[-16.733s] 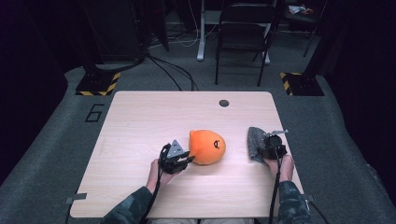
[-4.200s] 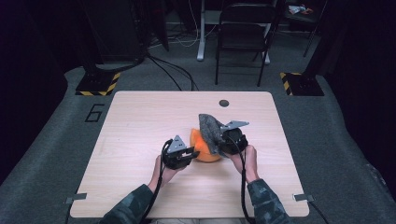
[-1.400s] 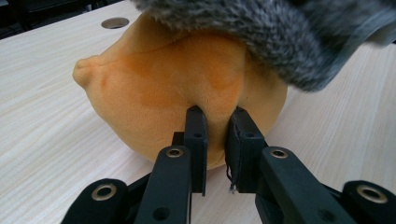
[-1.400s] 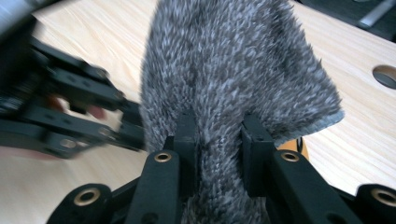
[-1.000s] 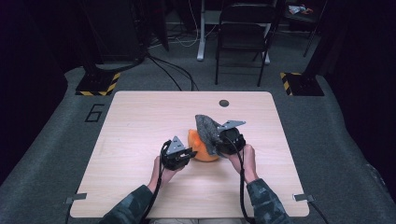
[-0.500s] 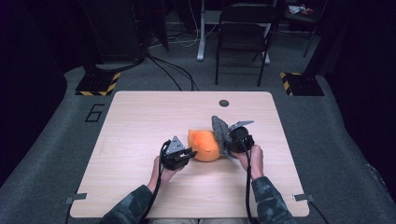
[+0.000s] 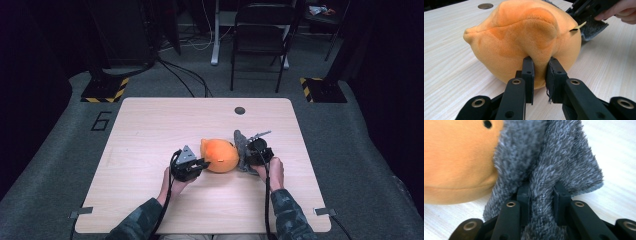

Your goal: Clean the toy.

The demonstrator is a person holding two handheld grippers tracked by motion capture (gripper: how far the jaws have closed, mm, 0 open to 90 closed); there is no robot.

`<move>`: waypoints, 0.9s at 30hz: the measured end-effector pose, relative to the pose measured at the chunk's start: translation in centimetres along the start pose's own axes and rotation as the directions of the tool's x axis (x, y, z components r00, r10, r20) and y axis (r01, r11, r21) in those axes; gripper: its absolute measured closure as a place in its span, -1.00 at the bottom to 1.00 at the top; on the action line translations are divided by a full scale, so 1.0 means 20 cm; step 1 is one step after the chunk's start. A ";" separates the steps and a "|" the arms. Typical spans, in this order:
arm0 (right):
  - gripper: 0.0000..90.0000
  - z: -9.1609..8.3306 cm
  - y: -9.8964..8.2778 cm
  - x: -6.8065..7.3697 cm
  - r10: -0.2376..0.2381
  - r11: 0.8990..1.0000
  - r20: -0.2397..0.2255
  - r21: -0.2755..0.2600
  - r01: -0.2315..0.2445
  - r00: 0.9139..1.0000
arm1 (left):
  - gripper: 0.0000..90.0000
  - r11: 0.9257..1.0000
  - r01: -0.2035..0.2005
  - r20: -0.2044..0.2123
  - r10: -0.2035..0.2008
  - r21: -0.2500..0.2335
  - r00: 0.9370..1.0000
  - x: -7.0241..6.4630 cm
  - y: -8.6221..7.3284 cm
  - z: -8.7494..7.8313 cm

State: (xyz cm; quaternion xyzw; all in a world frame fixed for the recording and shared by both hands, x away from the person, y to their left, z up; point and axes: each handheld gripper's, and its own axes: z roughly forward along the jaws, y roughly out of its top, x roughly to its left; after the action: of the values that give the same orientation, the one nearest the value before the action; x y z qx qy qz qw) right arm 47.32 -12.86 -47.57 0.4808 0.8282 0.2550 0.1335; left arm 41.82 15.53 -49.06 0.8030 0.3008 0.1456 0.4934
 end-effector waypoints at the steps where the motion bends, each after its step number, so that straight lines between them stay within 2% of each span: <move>1: 0.61 -0.06 0.01 0.01 -0.006 1.000 0.002 -0.024 0.006 1.000 | 0.73 1.000 0.011 0.002 -0.011 -0.001 1.000 0.01 0.00 0.00; 5: 0.61 -0.21 0.06 0.02 -0.014 0.990 -0.010 -0.138 0.012 1.000 | 0.72 1.000 0.019 0.003 -0.019 -0.008 1.000 0.02 -0.01 0.00; 6: 0.61 -0.26 0.07 0.04 -0.014 0.983 -0.025 -0.185 0.009 1.000 | 0.72 1.000 0.019 0.003 -0.019 -0.008 1.000 0.02 -0.01 0.00; 7: 0.61 -0.26 0.07 0.04 -0.014 0.983 -0.025 -0.185 0.009 1.000 | 0.72 1.000 0.018 0.002 -0.018 -0.008 1.000 0.02 0.00 0.00; 8: 0.61 -0.33 0.09 0.07 -0.036 0.970 -0.062 -0.244 0.020 0.997 | 0.72 1.000 0.011 0.006 -0.011 -0.003 1.000 0.02 0.00 0.00; 9: 0.61 -0.34 0.10 0.08 -0.029 0.968 -0.075 -0.252 0.009 0.997 | 0.72 1.000 0.009 0.001 -0.009 -0.008 1.000 0.01 0.00 0.00; 10: 0.61 -0.35 0.10 0.10 -0.053 0.966 -0.090 -0.258 0.028 0.995 | 0.72 1.000 0.004 0.001 -0.004 -0.007 1.000 0.02 0.00 0.00; 13: 0.61 -0.31 0.11 0.16 -0.076 0.975 -0.118 -0.217 0.049 0.990 | 0.71 1.000 0.015 0.002 -0.015 -0.006 1.000 0.01 0.00 0.00; 14: 0.61 -0.27 0.11 0.19 -0.089 0.978 -0.100 -0.198 0.068 0.991 | 0.70 1.000 0.003 -0.002 -0.003 -0.004 1.000 0.01 0.00 0.00; 16: 0.61 -0.21 0.09 0.20 -0.093 0.982 -0.085 -0.173 0.077 0.992 | 0.66 1.000 -0.016 0.001 0.016 0.009 1.000 0.01 -0.01 0.00; 17: 0.61 -0.19 0.09 0.21 -0.096 0.981 -0.066 -0.176 0.083 0.993 | 0.62 0.999 -0.026 0.003 0.025 0.020 1.000 0.01 -0.01 0.00; 18: 0.61 -0.17 0.08 0.21 -0.085 0.981 -0.070 -0.182 0.071 0.994 | 0.57 0.998 -0.047 -0.007 0.047 0.030 0.999 0.01 -0.01 0.00; 21: 0.61 -0.18 0.08 0.20 -0.103 0.979 -0.067 -0.182 0.090 0.992 | 0.34 0.997 -0.065 -0.031 0.066 0.046 0.997 0.00 0.00 0.00; 24: 0.61 -0.17 0.08 0.20 -0.089 0.981 -0.067 -0.181 0.076 0.994 | 0.07 0.995 -0.072 -0.071 0.077 0.076 0.994 -0.01 -0.01 0.01; 27: 0.61 -0.16 0.08 0.19 -0.093 0.980 -0.070 -0.183 0.079 0.993 | -0.05 0.994 -0.075 -0.081 0.081 0.079 0.993 0.00 -0.01 0.02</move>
State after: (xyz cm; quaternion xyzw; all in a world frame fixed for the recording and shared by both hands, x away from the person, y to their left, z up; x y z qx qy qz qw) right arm 44.98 -9.87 -43.91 0.4202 0.8263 0.3416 0.1548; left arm 41.91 15.27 -49.49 0.8254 0.2950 0.1871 0.4435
